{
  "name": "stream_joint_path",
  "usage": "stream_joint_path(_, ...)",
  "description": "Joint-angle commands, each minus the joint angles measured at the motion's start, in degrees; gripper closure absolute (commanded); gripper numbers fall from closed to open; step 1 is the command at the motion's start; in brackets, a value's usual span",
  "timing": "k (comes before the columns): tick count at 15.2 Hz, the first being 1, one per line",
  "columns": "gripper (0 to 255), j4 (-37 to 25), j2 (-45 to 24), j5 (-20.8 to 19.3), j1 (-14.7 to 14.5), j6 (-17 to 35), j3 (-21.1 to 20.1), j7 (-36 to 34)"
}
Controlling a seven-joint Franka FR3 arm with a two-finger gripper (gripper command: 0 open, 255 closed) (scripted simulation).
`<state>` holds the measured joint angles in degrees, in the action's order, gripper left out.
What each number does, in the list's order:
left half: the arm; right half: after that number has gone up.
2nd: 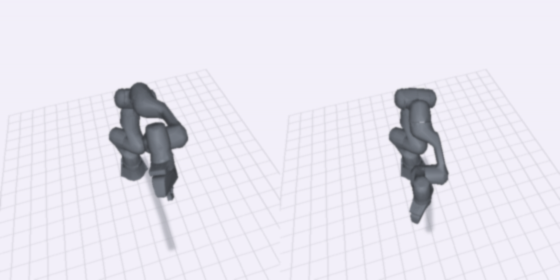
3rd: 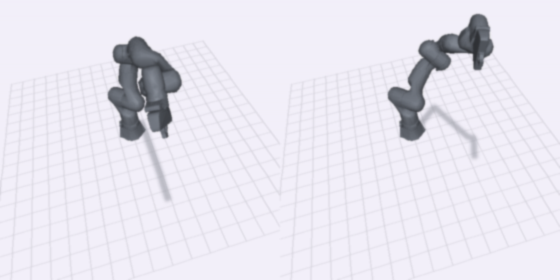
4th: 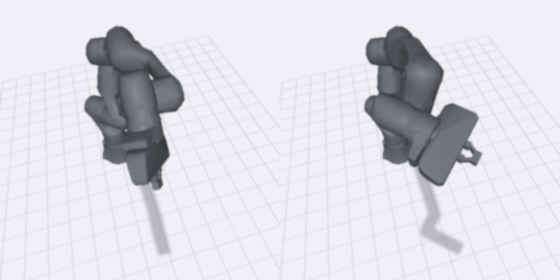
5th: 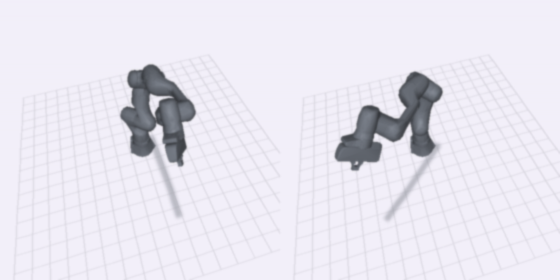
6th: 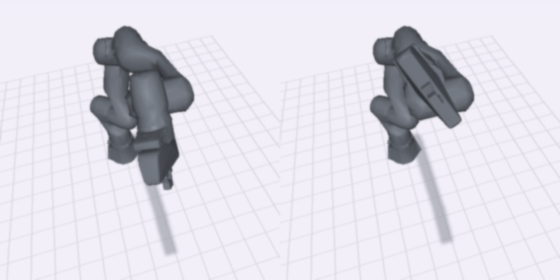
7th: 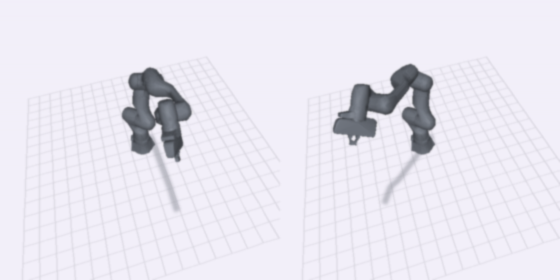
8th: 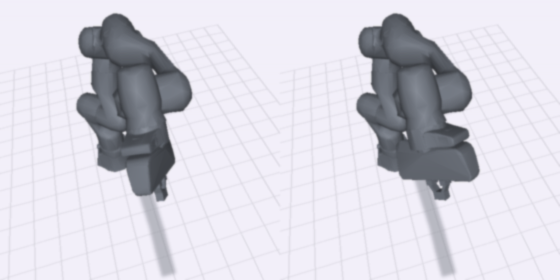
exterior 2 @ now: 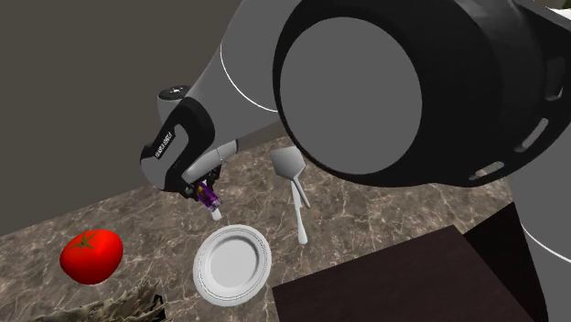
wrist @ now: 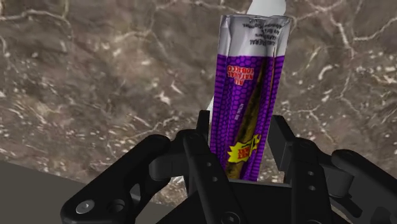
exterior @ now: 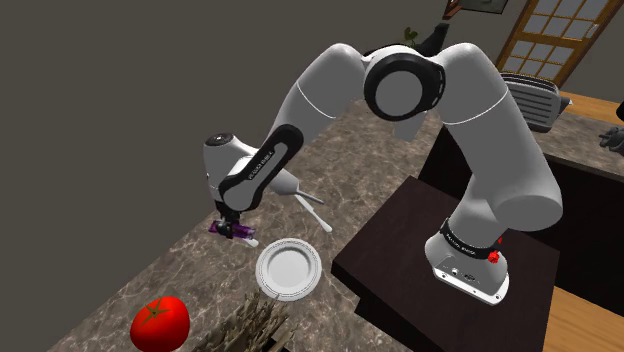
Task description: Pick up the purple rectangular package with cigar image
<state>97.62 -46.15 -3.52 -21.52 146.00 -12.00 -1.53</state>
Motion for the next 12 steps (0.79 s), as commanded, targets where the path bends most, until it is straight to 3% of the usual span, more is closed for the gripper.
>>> stream_joint_path(1, 255, 0.2, 1.1, 0.1, 0.1, -0.9, -0.2, -0.1)
stream_joint_path(12, 255, 1.6, 6.6, 0.9, 0.8, -5.0, -1.0, -0.1)
